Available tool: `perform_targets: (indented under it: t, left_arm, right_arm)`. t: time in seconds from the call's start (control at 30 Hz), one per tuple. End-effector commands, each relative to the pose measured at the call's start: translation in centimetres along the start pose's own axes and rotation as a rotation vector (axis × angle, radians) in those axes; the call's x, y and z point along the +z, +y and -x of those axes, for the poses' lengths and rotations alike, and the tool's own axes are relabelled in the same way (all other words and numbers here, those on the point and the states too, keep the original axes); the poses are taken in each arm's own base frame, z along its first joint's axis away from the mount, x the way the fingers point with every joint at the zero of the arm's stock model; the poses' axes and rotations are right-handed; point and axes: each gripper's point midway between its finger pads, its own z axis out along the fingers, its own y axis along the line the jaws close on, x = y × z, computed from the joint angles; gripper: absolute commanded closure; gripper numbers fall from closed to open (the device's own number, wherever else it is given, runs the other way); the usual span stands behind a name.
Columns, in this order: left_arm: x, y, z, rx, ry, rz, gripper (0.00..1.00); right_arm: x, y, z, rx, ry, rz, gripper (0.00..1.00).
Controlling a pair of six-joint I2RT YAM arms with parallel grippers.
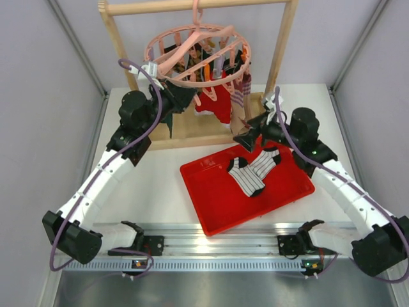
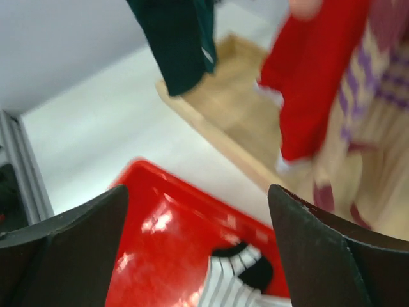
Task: Clip the socks to the hanger
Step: Pick up the sock from the bin.
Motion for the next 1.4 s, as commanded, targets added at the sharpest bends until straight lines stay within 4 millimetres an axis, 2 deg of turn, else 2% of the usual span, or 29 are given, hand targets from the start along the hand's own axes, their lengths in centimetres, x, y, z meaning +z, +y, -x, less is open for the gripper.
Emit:
perform_targets:
  t: [0.0, 0.03, 0.07, 0.1, 0.13, 0.23, 0.3, 0.37, 0.43, 0.6, 0.63, 0.83, 0.9, 1.2, 1.27, 1.37]
  left_arm:
    - [0.0, -0.7, 2.3, -0.002, -0.064, -0.007, 1.00]
    - [0.0, -0.7, 2.1, -0.001, -0.060, -0.008, 1.00]
    - [0.0, -0.7, 2.1, -0.002, -0.059, -0.007, 1.00]
    - [0.0, -0.7, 2.1, 0.001, -0.059, -0.007, 1.00]
    - [0.1, -0.6, 2.0, 0.000, -0.056, -0.007, 1.00]
    - [0.0, -0.6, 1.8, 0.001, -0.047, -0.008, 1.00]
    - [0.0, -0.6, 1.8, -0.001, -0.045, -0.008, 1.00]
    - [-0.1, -0.5, 1.6, -0.001, -0.043, -0.005, 1.00]
    - [-0.1, -0.4, 1.4, -0.001, -0.037, -0.003, 1.00]
    - [0.0, -0.3, 1.3, 0.004, -0.032, -0.003, 1.00]
    - [0.0, -0.4, 1.3, 0.005, -0.029, -0.007, 1.00]
    - [0.0, -0.4, 1.2, 0.005, -0.028, -0.006, 1.00]
    - [0.0, -0.3, 1.1, 0.009, -0.026, -0.004, 1.00]
    - [-0.2, 0.3, 0.7, 0.013, -0.022, 0.013, 1.00]
    - [-0.2, 0.3, 0.7, 0.013, -0.022, 0.015, 1.00]
    - [-0.3, 0.3, 0.6, 0.014, -0.021, 0.016, 1.00]
  right_arm:
    - [-2.8, -1.6, -7.0, 0.019, 0.219, -0.033, 0.09]
    - [-3.4, -2.5, -7.8, -0.045, 0.247, -0.064, 0.06]
    - [-4.2, -3.2, -9.9, -0.040, 0.321, -0.099, 0.06]
    - [-4.7, -3.4, -10.9, -0.064, 0.360, -0.097, 0.06]
    - [-5.0, -3.9, -12.0, -0.117, 0.407, -0.088, 0.09]
    - [-5.3, -4.7, -14.6, -0.089, 0.508, -0.106, 0.18]
    - [-4.6, -4.8, -15.4, -0.061, 0.526, -0.103, 0.22]
    - [-3.8, -5.6, -15.6, -0.079, 0.520, -0.129, 0.33]
    - [-2.7, -5.2, -17.2, -0.123, 0.561, -0.099, 0.42]
    - [0.0, -4.0, -20.7, -0.257, 0.640, 0.039, 0.59]
    - [0.6, -4.2, -20.4, -0.271, 0.634, 0.042, 0.60]
    - [3.1, -4.9, -22.6, -0.304, 0.689, 0.077, 0.64]
    - [3.3, -5.1, -23.8, -0.306, 0.721, 0.091, 0.64]
    - [3.8, -4.6, -26.4, -0.315, 0.786, 0.120, 0.62]
    - [4.0, -5.0, -26.2, -0.324, 0.789, 0.106, 0.63]
    - [3.8, -5.0, -27.3, -0.319, 0.845, 0.114, 0.68]
